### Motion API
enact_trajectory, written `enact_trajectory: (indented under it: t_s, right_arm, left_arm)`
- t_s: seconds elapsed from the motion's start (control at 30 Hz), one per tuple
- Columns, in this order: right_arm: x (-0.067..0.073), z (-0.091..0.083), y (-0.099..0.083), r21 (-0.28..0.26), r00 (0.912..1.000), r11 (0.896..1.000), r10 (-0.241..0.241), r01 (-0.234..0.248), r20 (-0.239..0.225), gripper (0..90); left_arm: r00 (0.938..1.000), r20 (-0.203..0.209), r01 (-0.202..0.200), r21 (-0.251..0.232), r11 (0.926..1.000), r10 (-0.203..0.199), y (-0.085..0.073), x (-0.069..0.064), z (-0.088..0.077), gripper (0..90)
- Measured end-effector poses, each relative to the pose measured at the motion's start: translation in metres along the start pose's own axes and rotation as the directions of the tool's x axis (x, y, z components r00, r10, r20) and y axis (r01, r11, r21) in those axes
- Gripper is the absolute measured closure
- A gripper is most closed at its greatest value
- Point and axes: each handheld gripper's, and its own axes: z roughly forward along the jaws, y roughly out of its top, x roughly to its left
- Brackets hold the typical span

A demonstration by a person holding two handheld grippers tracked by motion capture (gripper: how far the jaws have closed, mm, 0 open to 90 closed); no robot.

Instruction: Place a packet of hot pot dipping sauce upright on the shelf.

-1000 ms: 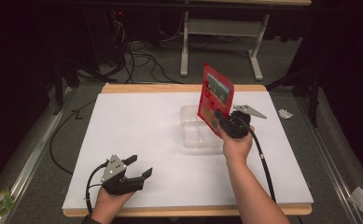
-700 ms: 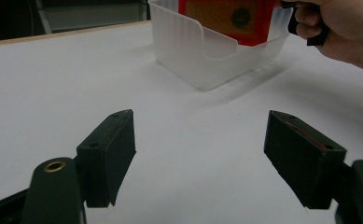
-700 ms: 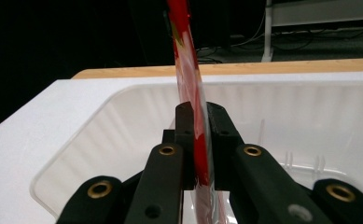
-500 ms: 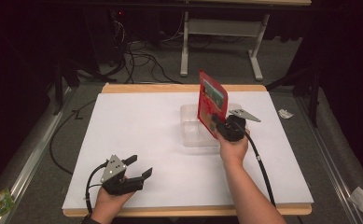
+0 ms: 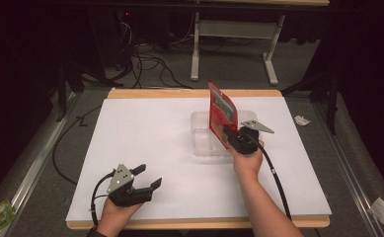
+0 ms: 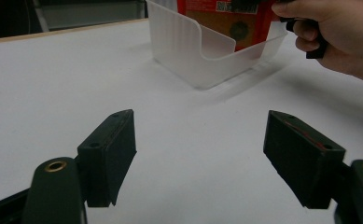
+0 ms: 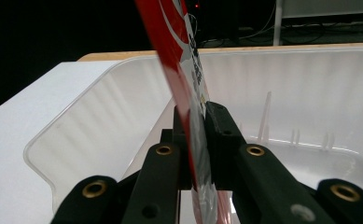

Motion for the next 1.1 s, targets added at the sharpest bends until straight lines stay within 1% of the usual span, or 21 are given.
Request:
enact_trajectory:
  t_s: [0.1,0.17,0.2,0.27,0.3,0.43,0.53,0.57,0.63,0.8,0.87,0.93,1.1]
  right_arm:
    - [-0.002,0.0,0.002,0.011,1.0,1.0,0.003,-0.003,-0.002,82.7]
    - [-0.004,0.001,0.003,0.021,0.9999,1.0,0.001,-0.001,-0.011,79.7]
    - [-0.005,0.002,0.003,0.03,1.0,1.0,0.002,-0.002,-0.009,76.1]
    - [-0.006,0.003,0.004,0.054,0.9997,0.999,0.005,-0.004,-0.023,66.5]
    - [-0.006,0.003,0.004,0.057,0.9996,0.998,0.001,0.001,-0.028,61.8]
    - [-0.003,-0.003,0.009,0.052,0.999,0.998,-0.028,0.029,-0.034,43.2]
    - [-0.002,-0.009,0.012,0.053,0.9965,0.997,-0.056,0.059,-0.063,27.8]
    - [-0.002,-0.011,0.013,0.052,0.9955,0.997,-0.06,0.064,-0.074,22.9]
    - [-0.003,-0.014,0.015,0.055,0.9954,0.996,-0.061,0.065,-0.074,15.8]
    - [-0.005,-0.023,0.018,0.057,0.9931,0.994,-0.084,0.089,-0.082,13.9]
    - [-0.004,-0.026,0.019,0.058,0.992,0.993,-0.098,0.103,-0.079,14.0]
    - [-0.003,-0.031,0.019,0.057,0.9902,0.992,-0.11,0.115,-0.086,14.0]
    - [-0.003,-0.048,0.017,0.055,0.9866,0.989,-0.131,0.136,-0.098,12.1]
  left_arm:
    - [1.0,0.002,-0.001,0.003,1.0,0.001,0.0,0.0,0.001,25.7]
    - [1.0,0.003,-0.001,0.004,1.0,0.001,0.0,0.0,0.001,25.7]
    - [1.0,0.001,-0.001,0.003,1.0,0.001,0.0,0.0,0.001,25.7]
    - [1.0,0.003,0.002,0.003,1.0,-0.002,0.0,0.001,0.001,25.8]
    - [1.0,0.004,0.002,0.004,1.0,-0.002,0.0,0.001,0.001,25.8]
    - [1.0,0.006,0.003,0.008,1.0,-0.003,0.0,0.002,0.004,25.7]
    - [1.0,0.005,0.0,0.012,0.9999,0.0,0.0,0.002,0.005,25.7]
    - [1.0,0.006,-0.003,0.015,0.9999,0.003,0.0,0.001,0.005,25.7]
    - [1.0,0.005,-0.004,0.018,0.9998,0.004,0.0,0.001,0.006,25.8]
    - [1.0,0.0,-0.001,0.016,0.9999,0.001,0.0,0.001,0.006,25.7]
    - [1.0,0.001,0.001,0.017,0.9999,-0.001,-0.001,0.002,0.006,25.7]
    - [1.0,0.001,0.002,0.018,0.9998,-0.002,-0.001,0.002,0.005,25.7]
    - [1.0,-0.001,0.006,0.014,0.9999,-0.006,-0.002,0.001,0.004,25.7]
